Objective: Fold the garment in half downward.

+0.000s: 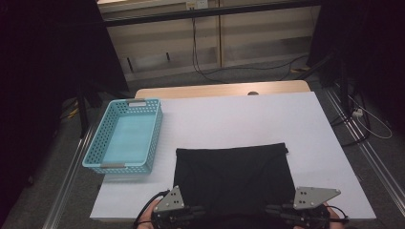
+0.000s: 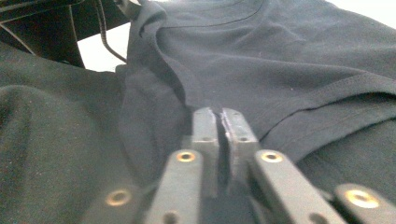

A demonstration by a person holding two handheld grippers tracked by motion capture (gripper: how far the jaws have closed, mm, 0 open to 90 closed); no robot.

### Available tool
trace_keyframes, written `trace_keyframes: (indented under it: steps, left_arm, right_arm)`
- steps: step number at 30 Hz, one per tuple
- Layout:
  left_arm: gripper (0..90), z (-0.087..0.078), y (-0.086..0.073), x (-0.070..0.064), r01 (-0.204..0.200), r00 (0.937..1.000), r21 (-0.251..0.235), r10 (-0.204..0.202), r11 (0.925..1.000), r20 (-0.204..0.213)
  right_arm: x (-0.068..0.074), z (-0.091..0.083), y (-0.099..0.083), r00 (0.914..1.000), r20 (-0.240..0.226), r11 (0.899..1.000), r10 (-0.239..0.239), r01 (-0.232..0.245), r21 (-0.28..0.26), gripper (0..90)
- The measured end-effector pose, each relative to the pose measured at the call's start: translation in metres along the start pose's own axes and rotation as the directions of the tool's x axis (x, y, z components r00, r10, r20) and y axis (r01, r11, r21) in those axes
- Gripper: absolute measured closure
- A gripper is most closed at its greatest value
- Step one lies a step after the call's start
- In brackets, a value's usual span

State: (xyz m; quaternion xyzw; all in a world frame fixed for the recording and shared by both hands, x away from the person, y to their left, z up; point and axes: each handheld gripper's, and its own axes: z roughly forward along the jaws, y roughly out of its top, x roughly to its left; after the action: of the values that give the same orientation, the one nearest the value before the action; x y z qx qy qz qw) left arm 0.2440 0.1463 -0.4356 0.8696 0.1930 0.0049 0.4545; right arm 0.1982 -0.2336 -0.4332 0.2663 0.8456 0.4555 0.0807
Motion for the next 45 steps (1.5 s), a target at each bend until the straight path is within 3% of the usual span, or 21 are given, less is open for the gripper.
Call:
trace_keyframes:
  steps: [5,9,13,17,20,28,32,34,35,36,37,39,42,45]
  left_arm:
    - [59.8,-0.004,0.003,0.008,0.039,0.9981,-0.026,-0.04,0.9989,-0.047]
    - [48.0,-0.005,0.004,0.011,0.042,0.9964,-0.035,-0.045,0.9985,-0.072]
    - [35.3,-0.004,0.005,0.019,0.051,0.9908,-0.054,-0.057,0.9973,-0.123]
    - [24.4,0.001,0.011,0.037,0.055,0.979,-0.071,-0.067,0.996,-0.192]
    - [21.5,0.002,0.017,0.053,0.036,0.9715,-0.075,-0.052,0.9965,-0.231]
    - [11.1,-0.001,0.037,0.085,0.054,0.9395,-0.158,-0.104,0.986,-0.326]
    - [9.3,0.008,0.042,0.096,0.064,0.9343,-0.156,-0.114,0.9857,-0.338]
    - [7.9,0.012,0.043,0.102,0.072,0.9401,-0.136,-0.113,0.9881,-0.322]
    - [8.1,0.014,0.044,0.103,0.075,0.9371,-0.133,-0.116,0.9882,-0.329]
    - [9.0,0.016,0.044,0.105,0.063,0.9382,-0.123,-0.1,0.9905,-0.331]
    - [9.6,0.018,0.046,0.108,0.076,0.9432,-0.12,-0.11,0.9899,-0.313]
    - [9.1,0.02,0.049,0.113,0.087,0.9462,-0.115,-0.118,0.9896,-0.301]
    - [9.1,0.026,0.054,0.123,0.087,0.9349,-0.112,-0.121,0.9898,-0.334]
    - [9.1,0.037,0.058,0.135,0.148,0.9268,-0.092,-0.171,0.9846,-0.334]
  right_arm:
    - [-0.003,0.003,0.001,0.9995,0.019,1.0,0.024,-0.024,0.006,63.8]
    - [-0.006,0.001,0.002,0.9993,0.02,0.999,0.032,-0.032,-0.017,54.8]
    - [-0.01,0.0,0.004,0.9979,0.039,0.998,0.052,-0.05,-0.038,51.9]
    - [-0.019,0.004,0.007,0.995,0.084,0.998,0.053,-0.049,-0.042,48.5]
    - [-0.03,0.006,0.009,0.9912,0.119,0.997,0.058,-0.052,-0.052,45.4]
    - [-0.059,0.002,0.02,0.9753,0.199,0.993,0.097,-0.08,-0.091,40.3]
    - [-0.078,-0.002,0.023,0.9678,0.21,0.988,0.138,-0.119,-0.102,37.7]
    - [-0.088,-0.004,0.024,0.962,0.229,0.987,0.149,-0.129,-0.1,36.0]
    - [-0.093,-0.004,0.024,0.9603,0.234,0.986,0.152,-0.133,-0.096,34.8]
    - [-0.097,-0.005,0.025,0.955,0.252,0.986,0.157,-0.137,-0.094,35.0]
    - [-0.101,-0.006,0.025,0.9529,0.253,0.984,0.167,-0.146,-0.1,35.3]
    - [-0.111,-0.008,0.026,0.9463,0.269,0.982,0.18,-0.158,-0.104,35.4]
    - [-0.124,-0.011,0.03,0.9343,0.294,0.978,0.201,-0.174,-0.116,35.5]
    - [-0.136,-0.013,0.034,0.9251,0.319,0.977,0.206,-0.177,-0.118,35.5]
